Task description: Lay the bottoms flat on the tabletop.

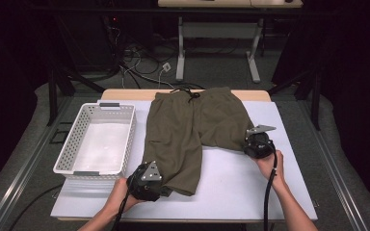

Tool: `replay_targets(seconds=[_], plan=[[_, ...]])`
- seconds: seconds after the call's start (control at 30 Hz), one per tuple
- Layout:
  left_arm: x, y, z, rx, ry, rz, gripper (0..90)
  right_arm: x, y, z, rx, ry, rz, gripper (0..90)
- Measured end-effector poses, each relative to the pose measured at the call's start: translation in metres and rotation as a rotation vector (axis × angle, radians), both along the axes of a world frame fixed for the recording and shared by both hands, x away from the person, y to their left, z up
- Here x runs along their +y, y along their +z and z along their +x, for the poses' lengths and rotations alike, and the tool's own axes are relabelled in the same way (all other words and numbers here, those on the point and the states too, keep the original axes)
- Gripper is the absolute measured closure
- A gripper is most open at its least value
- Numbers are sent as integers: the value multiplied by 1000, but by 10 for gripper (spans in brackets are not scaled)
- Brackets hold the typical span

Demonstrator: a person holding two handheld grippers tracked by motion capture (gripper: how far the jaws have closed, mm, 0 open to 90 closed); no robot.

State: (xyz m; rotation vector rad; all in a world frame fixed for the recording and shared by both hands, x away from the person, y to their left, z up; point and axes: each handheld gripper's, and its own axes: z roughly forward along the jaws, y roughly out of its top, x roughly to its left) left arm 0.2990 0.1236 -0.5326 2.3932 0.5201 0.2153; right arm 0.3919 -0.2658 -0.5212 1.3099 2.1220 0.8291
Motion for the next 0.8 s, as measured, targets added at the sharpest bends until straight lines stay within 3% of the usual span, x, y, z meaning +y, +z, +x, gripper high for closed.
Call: replay_targets(seconds=[0.07, 0.17, 0.3, 0.4, 0.5, 0.57, 0.67, 0.77, 0.8], plan=[[-6, 3, 1, 9, -14, -24, 389, -2, 2, 4, -15, -14, 25, 552], [-18, 5, 2, 2, -48, -22, 381, -1, -1, 10, -31, -11, 40, 603], [-29, -5, 2, 9, -104, 24, 592, 7, -8, 14, -13, -4, 29, 859], [-29, -13, 0, 17, -123, 33, 725, 10, -6, 11, -12, 9, 8, 894], [-28, -16, -1, 22, -126, 25, 785, 13, 4, 2, -35, 27, -10, 896], [-28, -16, 0, 26, -125, 20, 785, 12, 11, -6, -48, 43, -14, 896], [-27, -17, 1, 35, -118, 18, 741, 13, 12, -15, -13, 59, -16, 894], [-25, -16, 2, 43, -96, 13, 615, 17, -1, -14, 68, 69, -61, 889], [-24, -15, 2, 48, -90, 14, 529, 17, -4, -12, 88, 69, -73, 881]])
